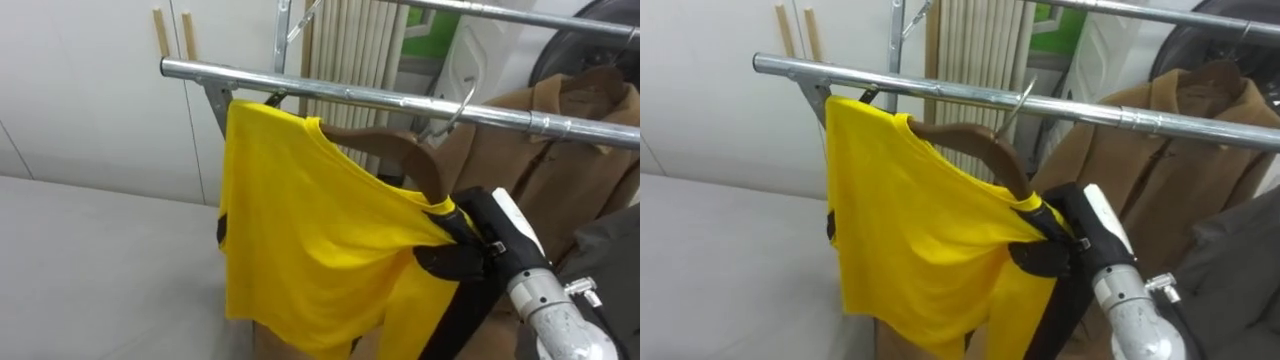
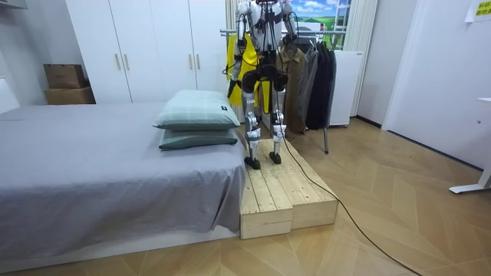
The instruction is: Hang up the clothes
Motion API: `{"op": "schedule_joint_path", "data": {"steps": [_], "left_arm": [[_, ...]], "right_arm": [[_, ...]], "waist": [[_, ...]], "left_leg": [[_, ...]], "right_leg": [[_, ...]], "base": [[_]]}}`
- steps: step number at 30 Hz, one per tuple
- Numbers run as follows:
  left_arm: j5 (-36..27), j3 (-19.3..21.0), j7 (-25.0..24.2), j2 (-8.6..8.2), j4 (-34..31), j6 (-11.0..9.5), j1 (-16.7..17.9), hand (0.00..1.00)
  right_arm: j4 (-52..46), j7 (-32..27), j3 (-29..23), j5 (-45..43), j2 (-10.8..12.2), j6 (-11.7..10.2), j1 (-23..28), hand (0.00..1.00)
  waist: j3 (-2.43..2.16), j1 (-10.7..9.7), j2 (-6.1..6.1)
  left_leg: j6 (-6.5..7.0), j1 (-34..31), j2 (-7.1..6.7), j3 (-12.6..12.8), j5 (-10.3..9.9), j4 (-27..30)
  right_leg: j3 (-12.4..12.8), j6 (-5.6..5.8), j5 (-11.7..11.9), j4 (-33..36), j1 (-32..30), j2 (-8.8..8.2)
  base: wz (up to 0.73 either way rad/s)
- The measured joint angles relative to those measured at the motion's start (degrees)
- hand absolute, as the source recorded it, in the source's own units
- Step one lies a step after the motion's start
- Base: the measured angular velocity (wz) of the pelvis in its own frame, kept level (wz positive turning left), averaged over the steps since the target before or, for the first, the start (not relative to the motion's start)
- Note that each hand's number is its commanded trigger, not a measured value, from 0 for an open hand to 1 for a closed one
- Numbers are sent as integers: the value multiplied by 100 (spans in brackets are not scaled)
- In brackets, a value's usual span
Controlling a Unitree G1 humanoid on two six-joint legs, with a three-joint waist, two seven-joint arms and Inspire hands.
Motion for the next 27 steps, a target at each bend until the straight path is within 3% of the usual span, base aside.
{"op": "schedule_joint_path", "data": {"steps": [3,7,18,27], "left_arm": [[-2,97,12,4,-45,65,-5,0],[4,135,12,1,-123,90,5,0],[64,290,12,11,-132,105,-45,0],[98,277,7,24,-202,121,-80,0]], "right_arm": [[461,90,0,35,-26,76,-441,100],[502,194,-3,40,-96,227,-584,100],[1122,281,-2,142,-246,237,-1053,100],[1870,516,48,907,-347,237,-1244,100]], "waist": [[21,23,-44],[15,36,-58],[24,83,-155],[45,164,-205]], "left_leg": [[-13,-30,3,-175,7,-4],[-29,-58,5,-204,17,-1],[-58,-66,26,-244,36,6],[-65,-41,21,-370,41,6]], "right_leg": [[-211,-30,18,-3,-23,-10],[-233,-40,24,-1,-39,-12],[-319,-68,41,-3,-30,-10],[-519,-71,43,-18,59,-41]], "base": [[-6],[3],[1],[7]]}}
